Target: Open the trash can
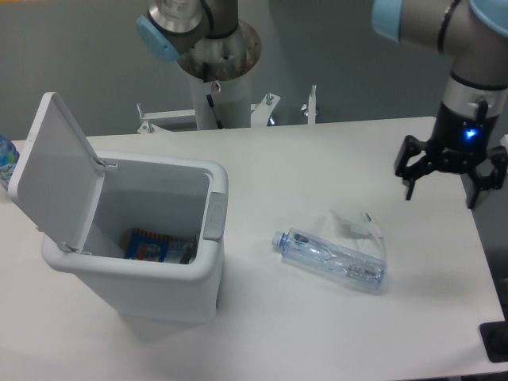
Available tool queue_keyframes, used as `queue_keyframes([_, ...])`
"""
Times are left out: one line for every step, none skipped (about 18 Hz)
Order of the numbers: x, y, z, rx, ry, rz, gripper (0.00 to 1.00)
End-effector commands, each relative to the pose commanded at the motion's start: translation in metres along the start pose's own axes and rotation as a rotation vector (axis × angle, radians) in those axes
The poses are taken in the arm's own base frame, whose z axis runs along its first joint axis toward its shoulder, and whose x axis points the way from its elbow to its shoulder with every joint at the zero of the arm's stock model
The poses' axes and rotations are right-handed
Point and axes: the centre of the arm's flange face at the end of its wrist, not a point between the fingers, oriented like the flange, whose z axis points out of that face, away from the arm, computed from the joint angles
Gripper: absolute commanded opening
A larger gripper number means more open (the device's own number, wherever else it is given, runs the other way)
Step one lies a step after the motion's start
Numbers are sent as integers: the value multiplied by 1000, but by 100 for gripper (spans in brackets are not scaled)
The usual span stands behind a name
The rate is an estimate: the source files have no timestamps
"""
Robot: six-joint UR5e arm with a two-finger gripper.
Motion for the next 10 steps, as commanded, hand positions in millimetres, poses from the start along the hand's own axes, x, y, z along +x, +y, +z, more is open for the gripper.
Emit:
queue_keyframes([-1,2,5,-13,0,31,100])
queue_keyframes([-2,4,7,-36,-3,68,100])
queue_keyframes([-2,9,13,-70,3,106,100])
queue_keyframes([-2,11,19,-96,9,140,100])
queue_keyframes([-2,11,22,-112,12,168,100])
queue_keyframes([-1,10,27,-117,20,189,100])
queue_keyframes([0,10,30,-122,21,198,100])
queue_keyframes([1,7,32,-122,24,204,100])
queue_keyframes([3,7,34,-122,25,205,100])
queue_keyframes([5,6,36,-122,29,208,100])
